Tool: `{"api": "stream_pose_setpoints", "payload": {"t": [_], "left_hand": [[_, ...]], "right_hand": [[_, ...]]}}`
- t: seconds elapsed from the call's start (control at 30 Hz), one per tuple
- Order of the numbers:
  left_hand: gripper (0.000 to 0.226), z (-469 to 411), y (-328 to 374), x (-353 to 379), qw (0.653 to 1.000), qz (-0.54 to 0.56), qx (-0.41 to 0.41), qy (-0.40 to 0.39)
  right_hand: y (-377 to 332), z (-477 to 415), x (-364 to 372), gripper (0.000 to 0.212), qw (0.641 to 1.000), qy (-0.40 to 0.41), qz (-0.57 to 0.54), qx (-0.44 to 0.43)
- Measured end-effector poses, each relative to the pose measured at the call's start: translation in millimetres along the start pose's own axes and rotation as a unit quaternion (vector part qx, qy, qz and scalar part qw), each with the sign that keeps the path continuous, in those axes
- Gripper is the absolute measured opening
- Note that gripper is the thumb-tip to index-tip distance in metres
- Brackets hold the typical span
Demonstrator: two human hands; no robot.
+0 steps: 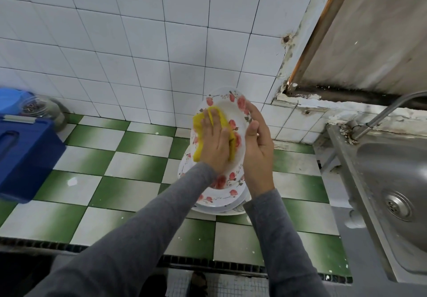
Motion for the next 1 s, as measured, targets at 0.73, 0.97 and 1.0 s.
{"api": "stream_pose_setpoints", "payload": {"t": [0.73,0.97,1.0], "left_hand": [[0.066,-18,34,-20,0.99,0.012,0.115,0.079],[0.063,-18,50,-19,0.99,0.132,0.042,0.023],[0.061,-15,50,-17,0.99,0.131,0.051,0.005]], "right_hand": [[-16,-2,-5,0.041,0.993,-0.058,-0.095,0.037],[-17,-11,1,0.037,0.994,-0.066,-0.081,0.02],[-16,-13,1,0.039,0.994,-0.058,-0.087,0.023]]}}
Point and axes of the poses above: each hand's wrist, its own z-axis away from the middle knuckle, its own x-axis out of the palm, y = z × x, the point moved 1 cm from there along -z, towards the middle knuckle, and after that the axes turned 9 degrees about -x, right-handed, at the moved point
